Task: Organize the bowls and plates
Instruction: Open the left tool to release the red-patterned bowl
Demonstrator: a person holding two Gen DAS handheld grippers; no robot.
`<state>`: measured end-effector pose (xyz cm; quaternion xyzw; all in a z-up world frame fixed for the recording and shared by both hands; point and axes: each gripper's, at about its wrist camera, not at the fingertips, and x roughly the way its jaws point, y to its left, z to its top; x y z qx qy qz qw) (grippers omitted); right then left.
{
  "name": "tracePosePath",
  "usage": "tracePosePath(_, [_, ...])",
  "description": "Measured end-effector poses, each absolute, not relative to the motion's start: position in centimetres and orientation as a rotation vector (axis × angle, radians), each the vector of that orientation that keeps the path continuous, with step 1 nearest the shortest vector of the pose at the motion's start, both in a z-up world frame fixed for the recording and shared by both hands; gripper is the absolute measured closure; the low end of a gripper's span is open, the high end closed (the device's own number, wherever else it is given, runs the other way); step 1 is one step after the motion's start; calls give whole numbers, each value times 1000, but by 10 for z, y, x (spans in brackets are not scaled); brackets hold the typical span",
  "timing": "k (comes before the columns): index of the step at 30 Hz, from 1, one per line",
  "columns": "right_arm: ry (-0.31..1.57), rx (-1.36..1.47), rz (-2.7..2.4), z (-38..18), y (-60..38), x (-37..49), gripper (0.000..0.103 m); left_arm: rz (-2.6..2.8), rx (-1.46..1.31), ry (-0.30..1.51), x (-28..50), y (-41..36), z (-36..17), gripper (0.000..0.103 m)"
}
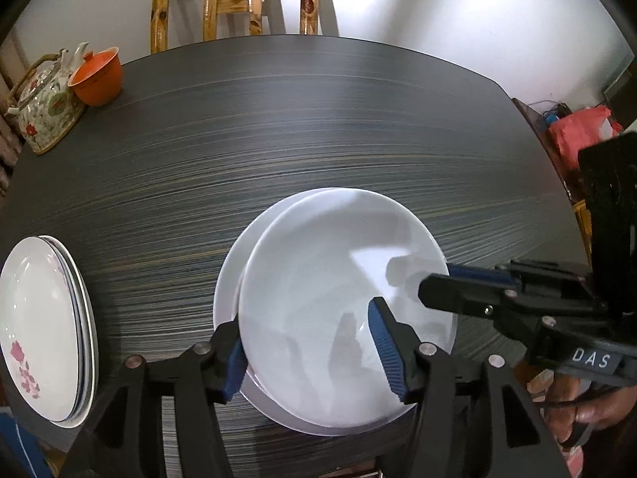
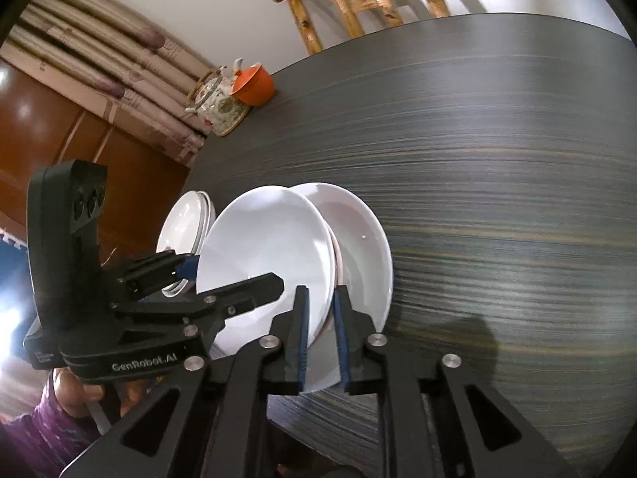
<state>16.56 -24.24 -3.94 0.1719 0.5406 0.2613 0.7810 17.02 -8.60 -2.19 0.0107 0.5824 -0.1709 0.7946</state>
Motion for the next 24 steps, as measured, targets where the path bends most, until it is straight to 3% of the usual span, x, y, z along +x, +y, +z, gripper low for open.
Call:
tracePosePath(3, [1173,368,566,-39,-242,169,87,-373,1,1269,173,-80,-21,47])
tracePosePath(6, [1136,279,559,-33,-237,163,96,-369,10,1295,174,-78,-18,46])
tracePosePath(14, [1126,275,570,-29,-242,157,97,-405,83,1289,181,-82,-7,46])
tracePosePath(24, [1164,353,578,-35,-249,162,96,-440,-69,1325,196,-58,-2,45])
